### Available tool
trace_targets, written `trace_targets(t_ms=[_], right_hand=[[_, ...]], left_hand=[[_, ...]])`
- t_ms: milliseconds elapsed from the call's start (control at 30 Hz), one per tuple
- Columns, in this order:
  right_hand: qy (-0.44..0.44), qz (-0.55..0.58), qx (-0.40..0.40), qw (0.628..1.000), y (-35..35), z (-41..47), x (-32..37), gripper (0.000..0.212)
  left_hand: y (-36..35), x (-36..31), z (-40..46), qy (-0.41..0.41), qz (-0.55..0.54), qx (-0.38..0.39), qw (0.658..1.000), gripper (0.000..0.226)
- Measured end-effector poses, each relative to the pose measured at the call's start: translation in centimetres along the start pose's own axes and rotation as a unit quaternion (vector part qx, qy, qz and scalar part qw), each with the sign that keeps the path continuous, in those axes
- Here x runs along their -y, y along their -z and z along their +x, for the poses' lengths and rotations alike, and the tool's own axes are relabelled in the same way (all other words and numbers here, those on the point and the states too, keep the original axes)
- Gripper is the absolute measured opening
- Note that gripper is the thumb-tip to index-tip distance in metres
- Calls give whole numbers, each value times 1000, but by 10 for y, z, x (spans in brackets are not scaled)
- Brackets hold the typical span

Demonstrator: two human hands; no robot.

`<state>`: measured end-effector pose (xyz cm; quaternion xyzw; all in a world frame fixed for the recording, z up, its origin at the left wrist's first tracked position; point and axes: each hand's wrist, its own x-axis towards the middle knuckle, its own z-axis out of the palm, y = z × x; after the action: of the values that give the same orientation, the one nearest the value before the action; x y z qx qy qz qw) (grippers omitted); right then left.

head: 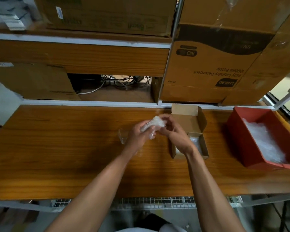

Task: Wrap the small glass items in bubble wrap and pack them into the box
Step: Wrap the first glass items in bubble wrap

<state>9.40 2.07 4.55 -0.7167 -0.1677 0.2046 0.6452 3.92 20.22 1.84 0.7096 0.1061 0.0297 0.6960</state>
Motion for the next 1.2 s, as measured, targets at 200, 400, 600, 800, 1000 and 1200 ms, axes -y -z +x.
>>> trace_targets(t_ms=[200,400,600,800,1000,1200], right_hand=[[34,-46,10,998,15,36,-10,27],[4,69,-42,997,15,48,-26,21],[-10,141,-65,988,-4,58,-45,13],[-19,168,-106,980,-29,69,-56,13],[-25,131,-96,986,-48,74,-67,21],[-25,-10,-104,994,-54,70,-75,27]], left_hand=[[4,-11,27,-3,77,-8,997,25],[6,0,39,10,-32,10,999,22],[23,11,47,58,-108,11,992,25],[42,12,56,72,-118,24,990,19],[70,17,65,71,-42,37,996,13],[93,9,71,60,104,67,991,27]])
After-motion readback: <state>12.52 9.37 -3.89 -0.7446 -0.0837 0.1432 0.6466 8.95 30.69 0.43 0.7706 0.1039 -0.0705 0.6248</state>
